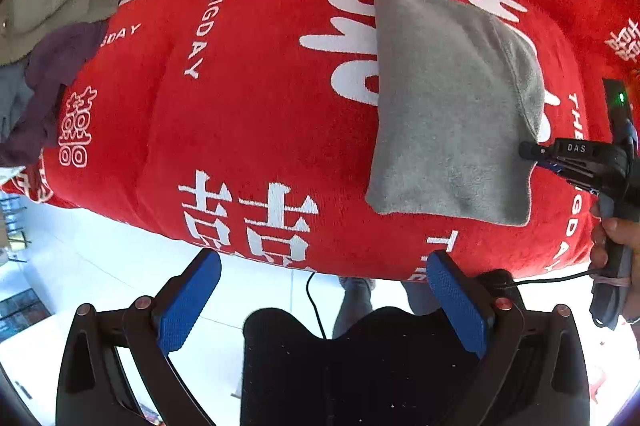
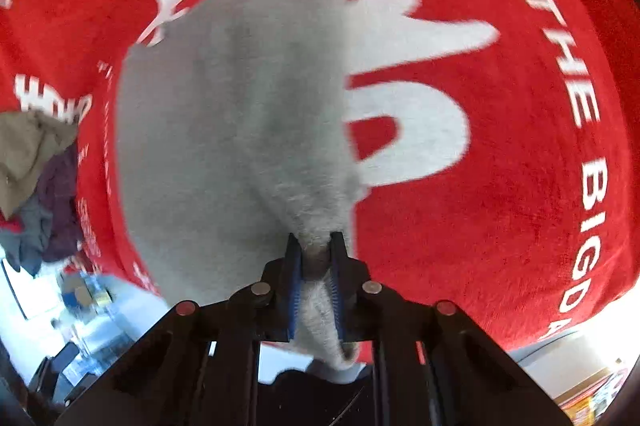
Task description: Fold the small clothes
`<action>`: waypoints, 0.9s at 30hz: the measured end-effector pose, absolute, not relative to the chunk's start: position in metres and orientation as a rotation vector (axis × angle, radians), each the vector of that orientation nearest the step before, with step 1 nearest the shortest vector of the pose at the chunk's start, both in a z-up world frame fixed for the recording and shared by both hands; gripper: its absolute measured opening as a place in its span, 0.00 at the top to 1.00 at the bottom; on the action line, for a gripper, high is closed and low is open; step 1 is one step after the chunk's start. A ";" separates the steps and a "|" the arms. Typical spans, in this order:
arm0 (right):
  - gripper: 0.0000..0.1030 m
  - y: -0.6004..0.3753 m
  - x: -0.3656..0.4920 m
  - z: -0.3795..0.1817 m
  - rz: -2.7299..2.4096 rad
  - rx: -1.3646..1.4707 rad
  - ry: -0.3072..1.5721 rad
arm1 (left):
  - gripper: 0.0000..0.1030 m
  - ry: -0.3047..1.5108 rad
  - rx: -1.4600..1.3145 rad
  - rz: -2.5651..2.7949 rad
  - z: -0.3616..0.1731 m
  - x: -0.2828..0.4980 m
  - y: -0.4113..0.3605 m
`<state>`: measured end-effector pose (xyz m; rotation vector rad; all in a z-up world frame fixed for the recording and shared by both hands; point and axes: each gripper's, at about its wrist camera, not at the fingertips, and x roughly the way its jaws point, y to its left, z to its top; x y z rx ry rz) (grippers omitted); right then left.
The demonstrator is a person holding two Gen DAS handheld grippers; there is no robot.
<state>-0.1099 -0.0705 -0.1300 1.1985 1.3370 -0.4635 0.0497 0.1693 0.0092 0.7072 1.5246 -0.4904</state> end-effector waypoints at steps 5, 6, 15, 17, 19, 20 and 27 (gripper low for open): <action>0.73 -0.074 -0.129 -0.141 -0.401 1.234 1.307 | 0.00 1.538 0.730 -0.491 0.002 0.046 0.150; 0.71 -0.074 -0.130 -0.138 -0.397 1.207 1.324 | 0.00 1.537 0.730 -0.494 0.003 0.045 0.146; 0.55 -0.072 -0.140 -0.091 -0.427 1.088 1.464 | 0.00 1.518 0.782 -0.568 0.015 0.027 0.112; 0.44 -0.069 -0.135 -0.070 -0.411 1.042 1.456 | 0.00 1.500 0.807 -0.591 0.019 0.023 0.105; 0.40 -0.066 -0.128 -0.052 -0.406 1.002 1.439 | 0.00 1.476 0.826 -0.614 0.024 0.019 0.097; 0.40 -0.066 -0.124 -0.043 -0.407 0.980 1.428 | 0.00 1.469 0.827 -0.623 0.026 0.018 0.094; 0.22 -0.064 -0.100 0.003 -0.445 0.860 1.369 | 0.00 1.437 0.803 -0.677 0.036 0.025 0.078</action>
